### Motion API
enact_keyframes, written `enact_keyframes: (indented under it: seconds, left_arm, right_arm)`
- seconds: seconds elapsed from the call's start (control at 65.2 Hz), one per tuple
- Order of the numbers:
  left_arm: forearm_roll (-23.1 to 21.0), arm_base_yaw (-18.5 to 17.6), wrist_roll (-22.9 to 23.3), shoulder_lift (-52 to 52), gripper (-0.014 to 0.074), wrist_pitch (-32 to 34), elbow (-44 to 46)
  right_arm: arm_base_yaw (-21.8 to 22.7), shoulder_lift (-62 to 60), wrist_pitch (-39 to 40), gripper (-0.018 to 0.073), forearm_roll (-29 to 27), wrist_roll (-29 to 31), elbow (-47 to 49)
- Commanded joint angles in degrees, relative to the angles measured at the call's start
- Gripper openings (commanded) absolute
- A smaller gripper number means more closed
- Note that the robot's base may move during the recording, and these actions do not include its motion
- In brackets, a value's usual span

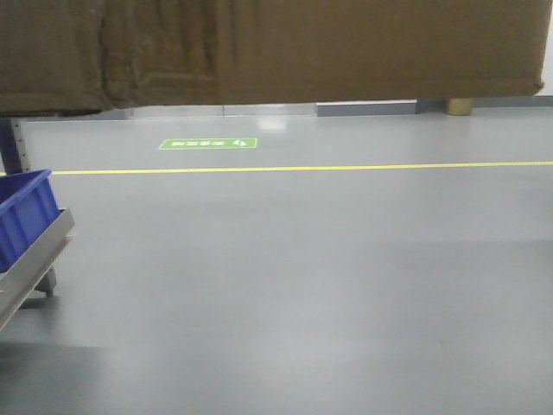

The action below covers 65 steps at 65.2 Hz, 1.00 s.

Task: Grab carton from right shelf to conveyor
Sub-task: 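Hold the carton with both grippers while the base turns away from the shelf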

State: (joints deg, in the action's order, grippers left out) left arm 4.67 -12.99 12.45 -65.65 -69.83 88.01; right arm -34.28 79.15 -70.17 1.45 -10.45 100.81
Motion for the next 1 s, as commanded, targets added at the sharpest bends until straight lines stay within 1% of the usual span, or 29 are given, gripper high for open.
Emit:
enact_keyframes:
  seconds: [0.0, 0.506, 0.705, 0.981]
  left_arm:
    - [2.2, -0.1, -0.2, 0.7, -0.0015, 1.0, 0.2]
    - [2.3, -0.1, -0.2, 0.7, -0.0015, 1.0, 0.2]
    - [3.6, -0.1, -0.2, 0.7, -0.0015, 1.0, 0.2]
    - [3.6, -0.1, -0.2, 0.7, -0.0015, 1.0, 0.2]
  right_arm:
    - [0.4, -1.0, 0.4, -0.0069, 2.8, 1.0, 0.0]
    - [0.4, -1.0, 0.4, -0.0069, 2.8, 1.0, 0.0]
    - [0.4, -1.0, 0.4, -0.0069, 2.0, 1.0, 0.0]
    - [0.4, -1.0, 0.4, -0.0069, 2.0, 1.0, 0.0]
